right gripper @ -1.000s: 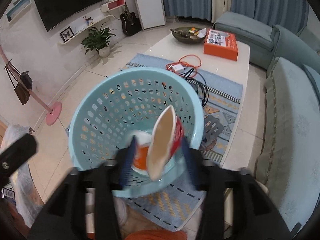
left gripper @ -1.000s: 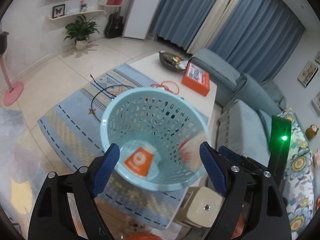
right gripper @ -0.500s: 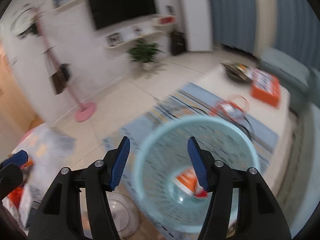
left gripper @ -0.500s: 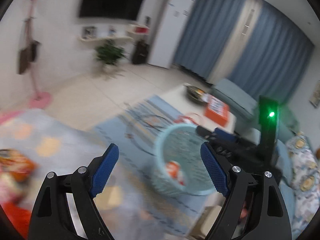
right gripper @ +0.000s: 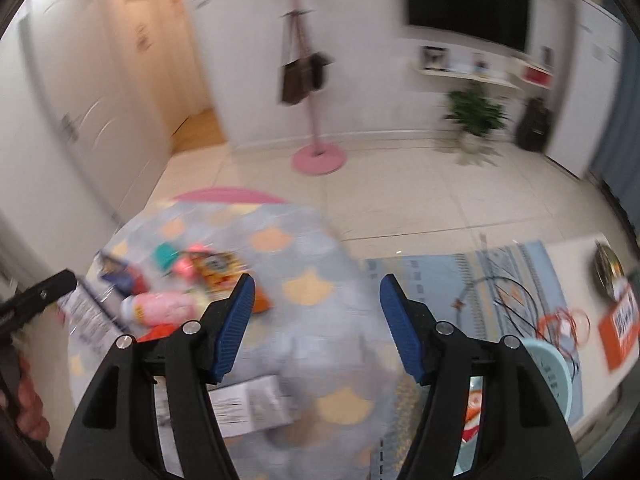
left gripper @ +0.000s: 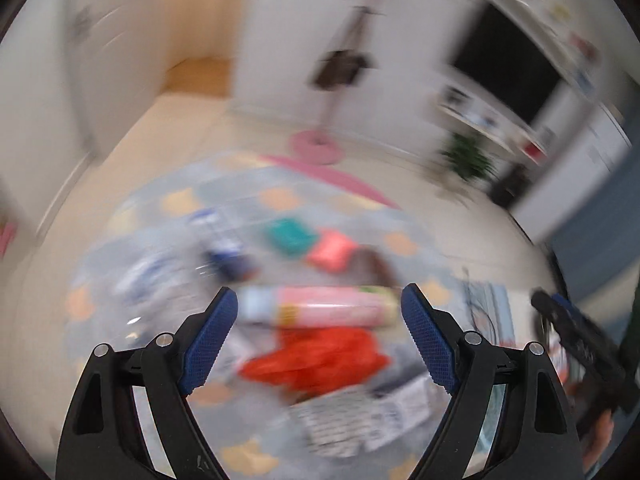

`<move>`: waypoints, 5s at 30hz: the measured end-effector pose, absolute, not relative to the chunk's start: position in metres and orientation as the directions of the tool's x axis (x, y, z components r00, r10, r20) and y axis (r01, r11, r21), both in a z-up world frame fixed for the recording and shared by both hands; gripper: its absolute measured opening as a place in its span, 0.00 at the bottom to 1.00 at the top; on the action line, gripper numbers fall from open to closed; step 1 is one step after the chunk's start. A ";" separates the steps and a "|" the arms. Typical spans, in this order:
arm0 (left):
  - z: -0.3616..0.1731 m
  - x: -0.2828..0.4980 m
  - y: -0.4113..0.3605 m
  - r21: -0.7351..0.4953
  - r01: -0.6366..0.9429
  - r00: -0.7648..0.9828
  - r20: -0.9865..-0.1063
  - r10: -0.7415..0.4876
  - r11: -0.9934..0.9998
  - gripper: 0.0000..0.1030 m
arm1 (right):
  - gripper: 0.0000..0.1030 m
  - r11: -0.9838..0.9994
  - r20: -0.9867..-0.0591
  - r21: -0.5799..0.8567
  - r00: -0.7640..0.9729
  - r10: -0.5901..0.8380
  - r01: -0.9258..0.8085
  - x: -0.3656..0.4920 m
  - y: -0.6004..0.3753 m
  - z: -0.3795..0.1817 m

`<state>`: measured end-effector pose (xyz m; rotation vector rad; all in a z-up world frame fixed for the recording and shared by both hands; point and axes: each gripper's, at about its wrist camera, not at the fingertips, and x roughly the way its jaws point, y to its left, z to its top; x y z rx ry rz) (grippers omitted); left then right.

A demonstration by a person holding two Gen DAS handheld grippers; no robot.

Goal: Collect trash
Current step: 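Grasp the white carton with the left gripper while the right gripper grasps the snack bag, then carry the carton and snack bag over the wastebasket and release both, then move both grippers back over the table toward the remaining trash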

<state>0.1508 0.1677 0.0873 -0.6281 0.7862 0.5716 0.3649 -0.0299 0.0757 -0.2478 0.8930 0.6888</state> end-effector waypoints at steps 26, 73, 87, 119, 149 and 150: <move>-0.002 0.125 0.286 -0.362 -0.622 0.482 -0.876 -0.025 0.694 0.65 | 0.59 0.742 -0.949 -0.006 0.239 0.208 -0.671 0.369 0.121 -0.039; 0.121 0.255 0.063 -0.403 -0.082 0.707 -0.668 -0.232 0.911 0.41 | 0.02 0.945 -0.831 0.108 0.493 0.257 -0.310 0.406 -0.185 0.076; 0.096 0.368 -0.104 -0.362 0.238 0.599 -0.675 -0.430 0.901 0.41 | 0.02 0.995 -0.891 0.086 0.450 0.057 0.044 0.411 -0.343 0.028; 0.020 0.419 -0.199 -0.370 0.259 0.413 -0.793 -0.448 0.892 0.62 | 0.52 0.975 -0.953 0.125 0.296 0.067 0.183 0.415 -0.409 -0.038; 0.118 0.242 0.091 -0.294 -0.300 0.695 -0.719 -0.004 0.907 0.76 | 0.56 0.860 -0.834 0.179 0.390 0.390 -0.477 0.377 -0.141 0.081; 0.114 0.233 0.106 -0.290 -0.330 0.687 -0.726 0.018 0.899 0.77 | 0.56 0.853 -0.838 0.180 0.378 0.394 -0.490 0.375 -0.131 0.078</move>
